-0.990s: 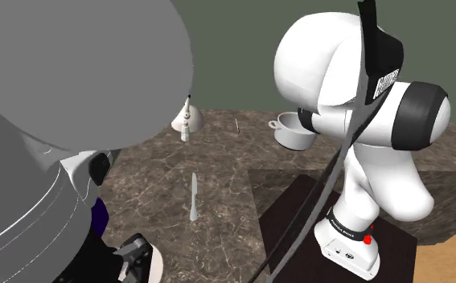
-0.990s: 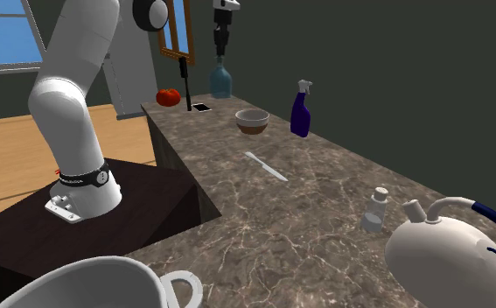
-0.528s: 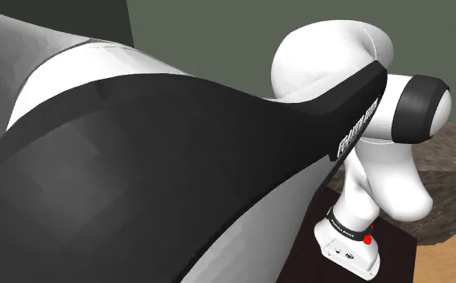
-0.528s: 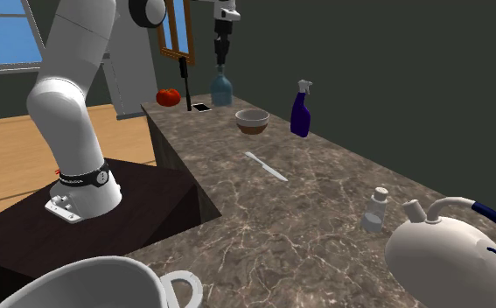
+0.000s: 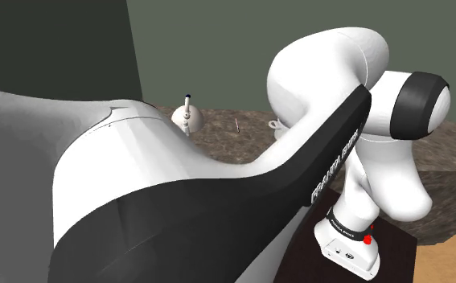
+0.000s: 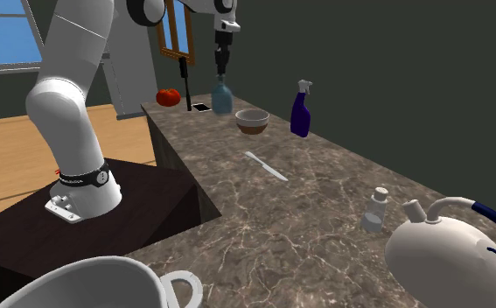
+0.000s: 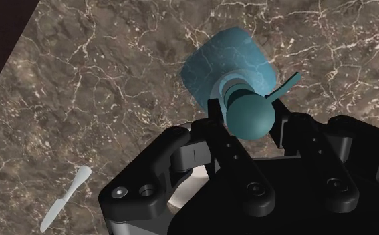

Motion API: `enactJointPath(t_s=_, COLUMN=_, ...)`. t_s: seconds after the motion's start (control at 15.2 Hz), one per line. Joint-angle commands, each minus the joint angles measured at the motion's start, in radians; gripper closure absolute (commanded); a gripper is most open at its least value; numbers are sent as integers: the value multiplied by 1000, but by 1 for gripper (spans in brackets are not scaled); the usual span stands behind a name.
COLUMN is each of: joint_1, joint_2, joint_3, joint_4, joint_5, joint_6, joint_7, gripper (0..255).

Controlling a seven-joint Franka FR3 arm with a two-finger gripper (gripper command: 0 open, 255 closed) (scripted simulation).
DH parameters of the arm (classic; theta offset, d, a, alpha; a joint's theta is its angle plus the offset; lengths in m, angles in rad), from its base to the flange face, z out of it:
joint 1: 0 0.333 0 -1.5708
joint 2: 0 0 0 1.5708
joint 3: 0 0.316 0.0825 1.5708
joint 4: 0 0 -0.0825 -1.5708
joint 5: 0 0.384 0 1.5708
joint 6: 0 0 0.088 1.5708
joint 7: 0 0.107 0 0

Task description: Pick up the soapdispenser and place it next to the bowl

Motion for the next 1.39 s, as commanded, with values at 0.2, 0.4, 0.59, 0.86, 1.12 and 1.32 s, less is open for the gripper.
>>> enactJointPath(t_s=0.2, joint_1=-10, joint_2=2, joint_3=-3, joint_4=-65, joint_5=-3, joint_6=66, joint_7=1, gripper=255)
enactJointPath(t_s=0.4, joint_1=-14, joint_2=7, joint_3=-5, joint_4=-100, joint_5=-6, joint_6=104, joint_7=2, gripper=255)
enactJointPath(t_s=0.59, joint_1=-15, joint_2=7, joint_3=-5, joint_4=-102, joint_5=-6, joint_6=106, joint_7=2, gripper=255)
enactJointPath(t_s=0.86, joint_1=-15, joint_2=7, joint_3=-5, joint_4=-102, joint_5=-6, joint_6=106, joint_7=2, gripper=255)
enactJointPath(t_s=1.12, joint_1=-15, joint_2=7, joint_3=-5, joint_4=-102, joint_5=-6, joint_6=106, joint_7=2, gripper=0)
enactJointPath(t_s=1.32, joint_1=-15, joint_2=7, joint_3=-5, joint_4=-102, joint_5=-6, joint_6=106, joint_7=2, gripper=0)
